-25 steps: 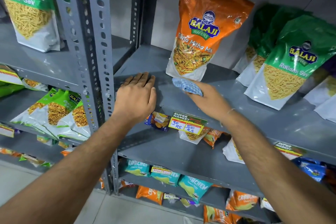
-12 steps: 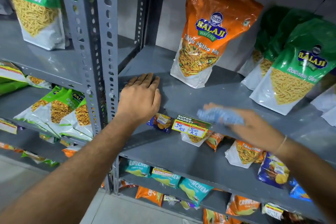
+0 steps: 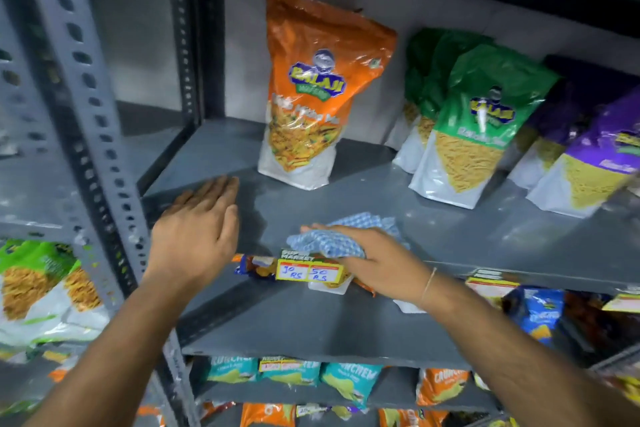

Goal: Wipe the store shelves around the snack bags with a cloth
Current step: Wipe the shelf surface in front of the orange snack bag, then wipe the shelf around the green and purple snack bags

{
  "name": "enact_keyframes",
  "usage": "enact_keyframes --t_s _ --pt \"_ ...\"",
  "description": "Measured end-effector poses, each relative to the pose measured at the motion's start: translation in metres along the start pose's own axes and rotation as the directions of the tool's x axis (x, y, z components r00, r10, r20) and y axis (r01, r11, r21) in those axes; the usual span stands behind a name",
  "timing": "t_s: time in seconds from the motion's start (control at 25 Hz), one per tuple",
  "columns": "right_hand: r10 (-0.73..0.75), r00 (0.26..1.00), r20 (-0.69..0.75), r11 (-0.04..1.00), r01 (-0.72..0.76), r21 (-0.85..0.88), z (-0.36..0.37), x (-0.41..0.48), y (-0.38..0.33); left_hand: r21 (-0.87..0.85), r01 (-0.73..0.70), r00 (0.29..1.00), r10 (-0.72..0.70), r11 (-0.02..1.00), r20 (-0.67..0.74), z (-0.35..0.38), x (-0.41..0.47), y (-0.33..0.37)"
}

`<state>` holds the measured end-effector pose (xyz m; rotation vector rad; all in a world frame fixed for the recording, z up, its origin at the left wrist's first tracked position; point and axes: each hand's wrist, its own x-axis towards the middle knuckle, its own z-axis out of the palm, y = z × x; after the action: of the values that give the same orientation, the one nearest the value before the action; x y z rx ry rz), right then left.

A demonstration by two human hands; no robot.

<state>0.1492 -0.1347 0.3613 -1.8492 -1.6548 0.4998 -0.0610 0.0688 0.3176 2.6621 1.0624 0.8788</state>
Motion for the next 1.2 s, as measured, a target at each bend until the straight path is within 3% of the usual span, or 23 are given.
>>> enact_keyframes --t_s 0.08,0.16,0.32,0.48,0.52,0.6,0.68,0.76,0.92,1.04,1.2 --pt "0.113 0.986 -0.125 0.974 -0.085 0.212 -0.008 -0.016 -0.011 -0.113 0.025 0.999 -0.022 0.993 0.033 -0.009 0.002 0.007" --pt "0.242 0.912 -0.332 0.936 -0.129 0.327 -0.026 -0.027 -0.016 -0.126 -0.053 0.999 0.054 0.991 0.007 -0.010 0.002 0.034" --pt "0.516 0.616 -0.596 0.834 -0.203 0.513 -0.080 -0.059 0.008 -0.170 -0.310 0.943 0.325 0.936 0.075 0.019 -0.002 0.125" --pt "0.707 0.382 -0.596 0.667 -0.078 0.741 -0.151 -0.107 0.068 -0.177 -0.301 0.917 0.335 0.937 0.218 0.053 0.020 0.190" --pt "0.766 0.367 -0.528 0.584 -0.053 0.810 -0.171 -0.120 0.086 -0.161 -0.285 0.918 0.317 0.945 0.240 0.060 0.028 0.202" --pt "0.821 0.439 -0.366 0.412 -0.010 0.911 -0.204 -0.138 0.117 -0.125 -0.260 0.915 0.286 0.957 0.284 0.072 0.038 0.219" --pt "0.803 0.506 -0.314 0.373 -0.016 0.928 -0.232 -0.149 0.141 -0.086 -0.233 0.913 0.248 0.969 0.324 0.082 0.038 0.231" --pt "0.763 0.535 -0.362 0.429 -0.001 0.903 -0.255 -0.148 0.158 -0.009 -0.251 0.896 0.236 0.968 0.377 0.091 0.034 0.234" --pt "0.669 0.471 -0.575 0.659 -0.018 0.752 -0.284 -0.107 0.193 0.080 -0.242 0.880 0.184 0.967 0.439 0.096 0.034 0.237" --pt "0.517 0.482 -0.707 0.852 -0.209 0.480 -0.289 -0.050 0.222 0.063 -0.223 0.876 0.171 0.973 0.451 0.094 0.035 0.240" --pt "0.427 0.531 -0.732 0.874 -0.450 0.183 -0.299 0.008 0.270 0.027 -0.204 0.885 0.172 0.979 0.433 0.093 0.035 0.238"
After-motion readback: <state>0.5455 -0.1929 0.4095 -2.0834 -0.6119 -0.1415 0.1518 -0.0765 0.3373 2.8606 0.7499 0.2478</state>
